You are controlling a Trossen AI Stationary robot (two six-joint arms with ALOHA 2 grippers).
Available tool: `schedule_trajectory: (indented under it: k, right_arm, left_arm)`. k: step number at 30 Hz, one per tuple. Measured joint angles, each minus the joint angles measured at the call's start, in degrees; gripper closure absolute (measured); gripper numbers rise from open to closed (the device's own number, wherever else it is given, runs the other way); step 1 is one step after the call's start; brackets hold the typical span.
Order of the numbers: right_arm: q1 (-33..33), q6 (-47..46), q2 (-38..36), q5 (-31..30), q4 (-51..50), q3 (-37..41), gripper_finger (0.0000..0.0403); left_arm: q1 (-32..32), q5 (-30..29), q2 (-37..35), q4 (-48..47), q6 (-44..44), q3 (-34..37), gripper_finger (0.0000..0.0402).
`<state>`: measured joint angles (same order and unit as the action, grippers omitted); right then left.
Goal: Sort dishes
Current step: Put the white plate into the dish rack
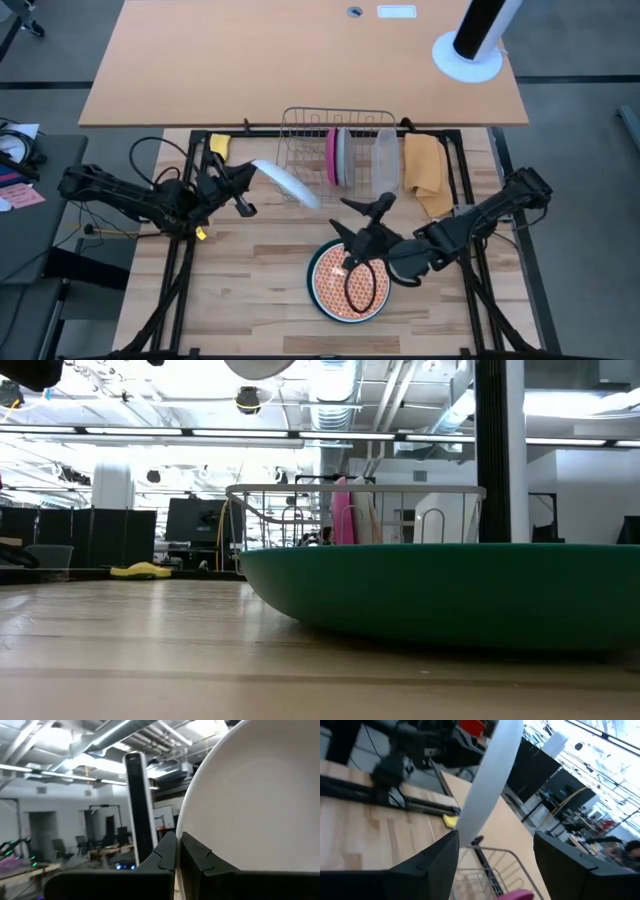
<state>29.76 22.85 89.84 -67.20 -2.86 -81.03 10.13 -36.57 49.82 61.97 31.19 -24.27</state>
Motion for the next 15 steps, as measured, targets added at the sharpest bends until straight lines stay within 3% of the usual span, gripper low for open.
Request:
schedule_trajectory:
  k: [6, 15]
  right_arm:
    - [1.7, 2.1, 0.0, 1.1, 3.9, 0.0, 0.0147]
    - [2.9, 4.6, 0.0, 1.3, 3.8, 0.0, 0.0147]
  left_arm:
    - [0.0, 10.9, 0.0, -4.9, 2.1, -1.8, 0.0401]
    - [0.0, 27.4, 0.0, -12.6, 20.0, -2.5, 0.0401]
